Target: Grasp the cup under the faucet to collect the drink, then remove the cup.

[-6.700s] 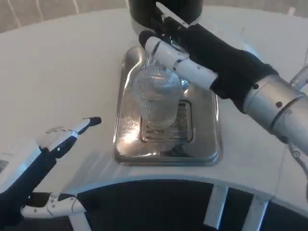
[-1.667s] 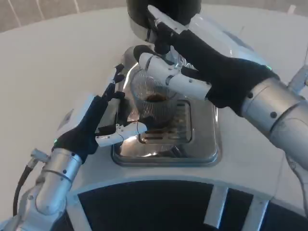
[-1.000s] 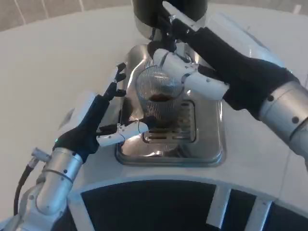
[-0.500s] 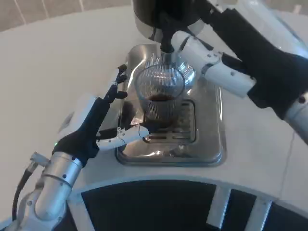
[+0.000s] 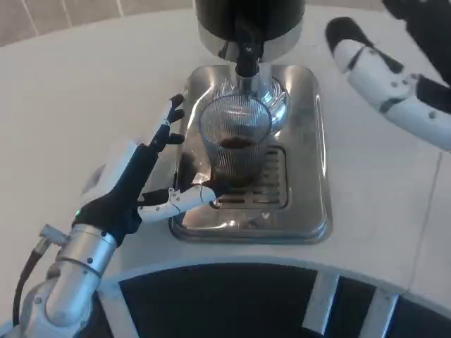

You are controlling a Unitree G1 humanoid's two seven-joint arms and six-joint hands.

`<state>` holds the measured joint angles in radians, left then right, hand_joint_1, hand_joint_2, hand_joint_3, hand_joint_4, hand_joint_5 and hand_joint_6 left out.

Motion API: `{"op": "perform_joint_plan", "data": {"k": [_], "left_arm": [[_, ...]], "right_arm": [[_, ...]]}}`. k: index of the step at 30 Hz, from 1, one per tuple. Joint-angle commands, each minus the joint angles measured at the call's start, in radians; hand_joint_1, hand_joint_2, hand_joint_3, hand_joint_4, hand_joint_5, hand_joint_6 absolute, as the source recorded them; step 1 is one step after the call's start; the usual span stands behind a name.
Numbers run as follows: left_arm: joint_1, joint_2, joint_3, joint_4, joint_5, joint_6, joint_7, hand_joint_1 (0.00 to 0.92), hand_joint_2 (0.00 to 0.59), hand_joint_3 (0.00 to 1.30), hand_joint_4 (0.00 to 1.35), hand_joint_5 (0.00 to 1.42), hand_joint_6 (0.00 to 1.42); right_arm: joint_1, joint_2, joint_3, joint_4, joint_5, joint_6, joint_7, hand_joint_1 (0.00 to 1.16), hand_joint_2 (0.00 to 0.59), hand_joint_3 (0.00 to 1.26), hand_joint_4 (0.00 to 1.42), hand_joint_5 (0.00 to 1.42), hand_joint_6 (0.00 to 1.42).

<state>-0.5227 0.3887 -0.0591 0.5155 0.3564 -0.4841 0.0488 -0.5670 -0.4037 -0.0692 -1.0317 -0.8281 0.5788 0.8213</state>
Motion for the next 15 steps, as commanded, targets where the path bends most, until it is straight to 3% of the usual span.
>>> {"op": "perform_joint_plan", "data": {"k": [1, 4, 9, 15], "left_arm": [[0.011, -0.006, -0.009, -0.022, -0.004, 0.005, -0.006, 0.352, 0.057, 0.00, 0.00, 0.22, 0.08], [0.011, -0.010, -0.013, -0.030, 0.000, 0.012, -0.006, 0.352, 0.057, 0.00, 0.00, 0.22, 0.08], [0.014, -0.015, -0.019, -0.037, 0.007, 0.021, -0.005, 0.352, 0.057, 0.00, 0.00, 0.22, 0.08], [0.012, -0.014, -0.022, -0.035, 0.008, 0.024, -0.001, 0.351, 0.057, 0.00, 0.00, 0.22, 0.08]], "right_arm": [[0.098, 0.103, -0.157, -0.015, -0.027, -0.160, 0.111, 0.03, 0.502, 0.00, 0.00, 0.00, 0.00], [0.150, 0.171, -0.260, -0.015, -0.011, -0.253, 0.155, 0.04, 0.504, 0.00, 0.00, 0.00, 0.00], [0.214, 0.247, -0.402, -0.015, 0.013, -0.373, 0.197, 0.04, 0.505, 0.00, 0.00, 0.00, 0.00], [0.348, 0.363, -0.477, -0.015, 0.035, -0.489, 0.200, 0.05, 0.506, 0.00, 0.00, 0.00, 0.00]]}}
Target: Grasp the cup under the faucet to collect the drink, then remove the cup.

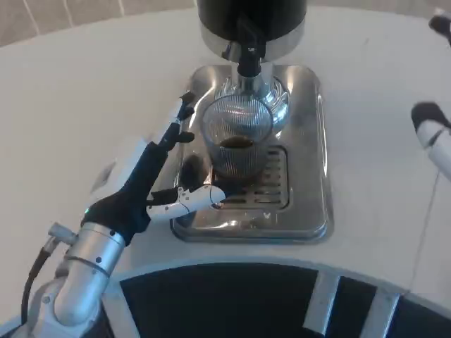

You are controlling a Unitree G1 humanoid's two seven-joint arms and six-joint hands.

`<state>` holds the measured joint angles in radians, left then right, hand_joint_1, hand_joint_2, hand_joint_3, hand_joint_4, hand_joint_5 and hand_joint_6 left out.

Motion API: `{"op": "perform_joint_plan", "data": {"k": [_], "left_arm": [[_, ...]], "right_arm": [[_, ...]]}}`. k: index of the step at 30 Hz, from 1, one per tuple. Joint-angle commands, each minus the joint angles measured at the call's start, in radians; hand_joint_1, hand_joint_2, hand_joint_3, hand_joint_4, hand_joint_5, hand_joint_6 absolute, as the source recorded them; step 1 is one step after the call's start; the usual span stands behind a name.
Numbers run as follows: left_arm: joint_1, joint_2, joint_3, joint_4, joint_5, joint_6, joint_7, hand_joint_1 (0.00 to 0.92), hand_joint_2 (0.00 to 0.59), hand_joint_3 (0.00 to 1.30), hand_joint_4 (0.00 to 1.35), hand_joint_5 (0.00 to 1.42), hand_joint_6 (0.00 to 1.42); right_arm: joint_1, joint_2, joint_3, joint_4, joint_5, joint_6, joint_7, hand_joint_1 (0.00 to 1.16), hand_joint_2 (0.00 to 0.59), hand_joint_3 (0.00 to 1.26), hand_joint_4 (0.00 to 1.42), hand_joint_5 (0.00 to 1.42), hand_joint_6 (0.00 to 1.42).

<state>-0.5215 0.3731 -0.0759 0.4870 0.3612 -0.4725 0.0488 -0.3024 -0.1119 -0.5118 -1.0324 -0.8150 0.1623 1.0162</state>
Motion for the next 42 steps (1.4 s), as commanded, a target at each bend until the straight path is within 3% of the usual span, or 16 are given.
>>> {"op": "perform_joint_plan", "data": {"k": [1, 4, 7, 11, 19, 28, 37, 42], "left_arm": [[0.008, 0.003, -0.004, -0.004, 0.003, 0.013, 0.000, 0.351, 0.057, 0.00, 0.00, 0.22, 0.08], [0.000, 0.005, -0.004, 0.004, 0.003, 0.014, 0.001, 0.351, 0.057, 0.00, 0.00, 0.21, 0.09], [-0.006, 0.007, -0.004, 0.009, 0.004, 0.013, 0.002, 0.351, 0.057, 0.00, 0.00, 0.21, 0.09], [-0.014, 0.006, -0.004, 0.014, 0.003, 0.011, 0.004, 0.351, 0.057, 0.00, 0.00, 0.21, 0.09], [-0.051, 0.004, -0.003, 0.066, -0.002, -0.006, 0.011, 0.351, 0.058, 0.00, 0.00, 0.21, 0.10], [-0.071, 0.003, -0.001, 0.099, -0.023, -0.036, -0.004, 0.351, 0.058, 0.00, 0.00, 0.21, 0.10], [-0.125, -0.008, -0.011, 0.169, -0.020, -0.059, -0.001, 0.361, 0.059, 0.00, 0.00, 0.22, 0.10], [-0.151, -0.013, -0.021, 0.207, -0.016, -0.078, -0.002, 0.366, 0.058, 0.00, 0.00, 0.22, 0.10]], "right_arm": [[0.107, 0.093, -0.038, -0.015, 0.026, -0.091, 0.001, 0.05, 0.506, 0.00, 0.00, 0.00, 0.00], [0.176, 0.174, -0.028, -0.015, 0.026, -0.160, -0.022, 0.05, 0.506, 0.00, 0.00, 0.00, 0.00], [0.282, 0.279, 0.025, -0.015, 0.011, -0.250, -0.058, 0.05, 0.506, 0.00, 0.00, 0.00, 0.00], [0.406, 0.337, 0.104, -0.015, -0.007, -0.318, -0.101, 0.06, 0.506, 0.00, 0.00, 0.00, 0.00], [0.553, 0.352, 0.212, -0.015, -0.027, -0.396, -0.135, 0.06, 0.510, 0.00, 0.00, 0.00, 0.00], [0.641, 0.311, 0.226, -0.015, -0.046, -0.378, -0.167, 0.06, 0.511, 0.00, 0.00, 0.00, 0.00], [0.710, 0.348, 0.304, -0.015, -0.098, -0.403, -0.200, 0.06, 0.508, 0.00, 0.00, 0.00, 0.00], [0.723, 0.347, 0.307, -0.015, -0.104, -0.406, -0.220, 0.06, 0.508, 0.00, 0.00, 0.00, 0.00]]}}
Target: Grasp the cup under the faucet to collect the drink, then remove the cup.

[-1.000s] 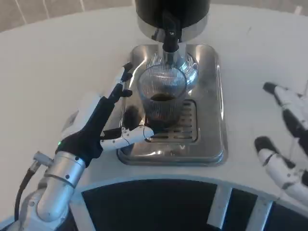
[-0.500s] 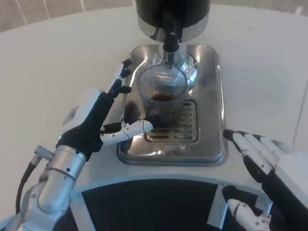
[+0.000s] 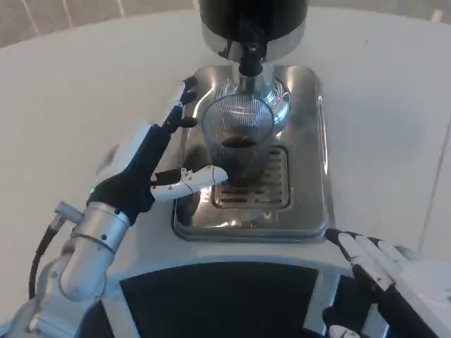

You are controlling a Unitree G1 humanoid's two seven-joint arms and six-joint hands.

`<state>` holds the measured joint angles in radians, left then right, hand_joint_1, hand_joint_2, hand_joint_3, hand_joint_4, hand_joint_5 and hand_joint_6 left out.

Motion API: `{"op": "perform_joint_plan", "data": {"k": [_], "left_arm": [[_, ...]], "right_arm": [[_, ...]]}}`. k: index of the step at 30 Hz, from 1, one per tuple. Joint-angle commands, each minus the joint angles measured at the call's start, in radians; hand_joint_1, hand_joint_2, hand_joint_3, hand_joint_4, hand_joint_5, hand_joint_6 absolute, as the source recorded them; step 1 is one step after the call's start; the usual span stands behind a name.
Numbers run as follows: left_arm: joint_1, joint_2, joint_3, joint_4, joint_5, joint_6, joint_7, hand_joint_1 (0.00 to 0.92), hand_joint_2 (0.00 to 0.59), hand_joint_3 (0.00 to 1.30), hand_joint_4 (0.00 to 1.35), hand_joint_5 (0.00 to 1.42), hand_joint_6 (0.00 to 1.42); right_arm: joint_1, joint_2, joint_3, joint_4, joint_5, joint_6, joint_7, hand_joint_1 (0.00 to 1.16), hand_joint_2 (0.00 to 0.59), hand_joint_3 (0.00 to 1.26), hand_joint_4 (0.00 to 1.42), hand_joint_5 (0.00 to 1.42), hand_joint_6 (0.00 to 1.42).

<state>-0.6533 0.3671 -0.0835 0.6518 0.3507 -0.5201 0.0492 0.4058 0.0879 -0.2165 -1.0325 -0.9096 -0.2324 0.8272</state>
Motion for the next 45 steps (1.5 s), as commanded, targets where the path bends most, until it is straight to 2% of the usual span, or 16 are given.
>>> {"op": "perform_joint_plan", "data": {"k": [1, 21, 33, 45], "left_arm": [[-0.025, -0.008, -0.016, 0.051, -0.006, -0.034, -0.003, 0.366, 0.058, 0.00, 0.00, 0.22, 0.10], [-0.123, -0.045, -0.060, 0.208, 0.015, -0.094, 0.012, 0.370, 0.059, 0.00, 0.00, 0.22, 0.11], [-0.153, -0.051, -0.078, 0.257, 0.027, -0.115, 0.027, 0.370, 0.059, 0.00, 0.00, 0.25, 0.14], [-0.175, -0.069, -0.088, 0.292, 0.022, -0.120, 0.052, 0.370, 0.059, 0.01, 0.03, 0.35, 0.19]], "right_arm": [[0.013, 0.142, 0.007, -0.015, -0.008, -0.008, -0.032, 0.06, 0.508, 0.00, 0.00, 0.00, 0.00], [-0.015, 0.103, -0.010, -0.015, 0.000, 0.048, -0.012, 0.06, 0.510, 0.00, 0.00, 0.00, 0.00], [0.006, 0.115, -0.010, -0.015, 0.007, 0.042, -0.017, 0.06, 0.507, 0.00, 0.00, 0.00, 0.00], [0.018, 0.131, 0.000, -0.015, -0.017, 0.031, -0.019, 0.10, 0.495, 0.00, 0.00, 0.00, 0.00]]}}
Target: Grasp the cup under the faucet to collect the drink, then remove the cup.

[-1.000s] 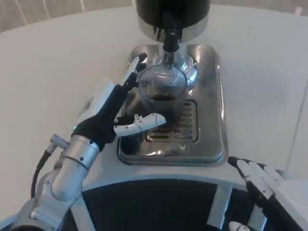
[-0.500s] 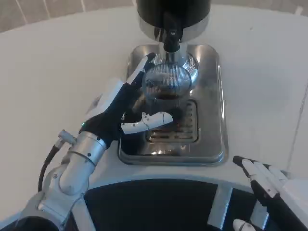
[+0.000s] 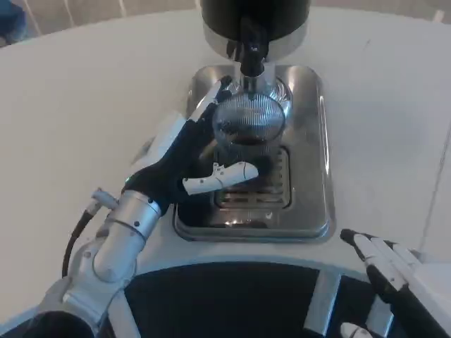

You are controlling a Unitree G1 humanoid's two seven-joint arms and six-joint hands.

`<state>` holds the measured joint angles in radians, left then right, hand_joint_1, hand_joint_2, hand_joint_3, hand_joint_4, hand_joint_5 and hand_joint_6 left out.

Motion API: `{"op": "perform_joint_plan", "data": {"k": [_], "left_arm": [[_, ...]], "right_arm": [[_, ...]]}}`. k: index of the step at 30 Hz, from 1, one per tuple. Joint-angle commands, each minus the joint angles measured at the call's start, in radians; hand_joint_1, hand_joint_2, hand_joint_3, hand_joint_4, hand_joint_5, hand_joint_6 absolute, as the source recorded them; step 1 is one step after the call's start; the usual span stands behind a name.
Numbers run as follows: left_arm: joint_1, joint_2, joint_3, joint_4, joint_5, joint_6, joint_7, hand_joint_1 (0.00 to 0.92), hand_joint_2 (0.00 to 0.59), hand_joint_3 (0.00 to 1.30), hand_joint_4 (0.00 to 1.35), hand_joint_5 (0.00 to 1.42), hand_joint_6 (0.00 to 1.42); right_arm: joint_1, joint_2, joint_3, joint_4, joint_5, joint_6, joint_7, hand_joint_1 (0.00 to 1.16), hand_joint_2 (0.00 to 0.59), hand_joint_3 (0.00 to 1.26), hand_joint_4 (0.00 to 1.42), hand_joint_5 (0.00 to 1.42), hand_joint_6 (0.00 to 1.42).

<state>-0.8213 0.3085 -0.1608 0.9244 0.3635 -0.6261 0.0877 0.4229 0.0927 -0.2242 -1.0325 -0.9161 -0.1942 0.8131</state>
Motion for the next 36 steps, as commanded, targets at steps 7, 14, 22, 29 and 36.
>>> {"op": "perform_joint_plan", "data": {"k": [7, 14, 22, 29, 36], "left_arm": [[-0.018, -0.022, -0.018, 0.036, 0.010, -0.008, 0.022, 0.370, 0.065, 0.09, 0.10, 0.39, 0.19], [-0.027, -0.030, -0.025, 0.052, 0.011, -0.011, 0.036, 0.370, 0.066, 0.14, 0.13, 0.29, 0.17], [-0.038, -0.041, -0.029, 0.076, 0.016, -0.007, 0.058, 0.370, 0.066, 0.18, 0.15, 0.19, 0.13], [-0.049, -0.053, -0.034, 0.098, 0.033, 0.007, 0.108, 0.387, 0.082, 0.28, 0.25, 0.19, 0.07], [-0.065, -0.069, -0.033, 0.123, 0.040, 0.012, 0.120, 0.390, 0.084, 0.30, 0.28, 0.23, 0.07]], "right_arm": [[0.017, 0.133, 0.017, -0.015, -0.020, -0.001, -0.008, 0.11, 0.496, 0.01, 0.00, 0.00, 0.00], [0.024, 0.127, 0.020, -0.015, -0.022, 0.023, -0.016, 0.11, 0.499, 0.01, 0.00, 0.00, 0.00], [-0.007, 0.110, 0.010, -0.015, -0.020, 0.063, -0.004, 0.11, 0.500, 0.01, 0.00, 0.00, 0.00], [-0.040, 0.106, 0.013, -0.015, -0.032, 0.095, 0.011, 0.10, 0.503, 0.02, 0.00, 0.00, 0.00], [-0.064, 0.095, 0.025, -0.015, -0.048, 0.138, 0.024, 0.11, 0.509, 0.02, 0.00, 0.00, 0.00]]}}
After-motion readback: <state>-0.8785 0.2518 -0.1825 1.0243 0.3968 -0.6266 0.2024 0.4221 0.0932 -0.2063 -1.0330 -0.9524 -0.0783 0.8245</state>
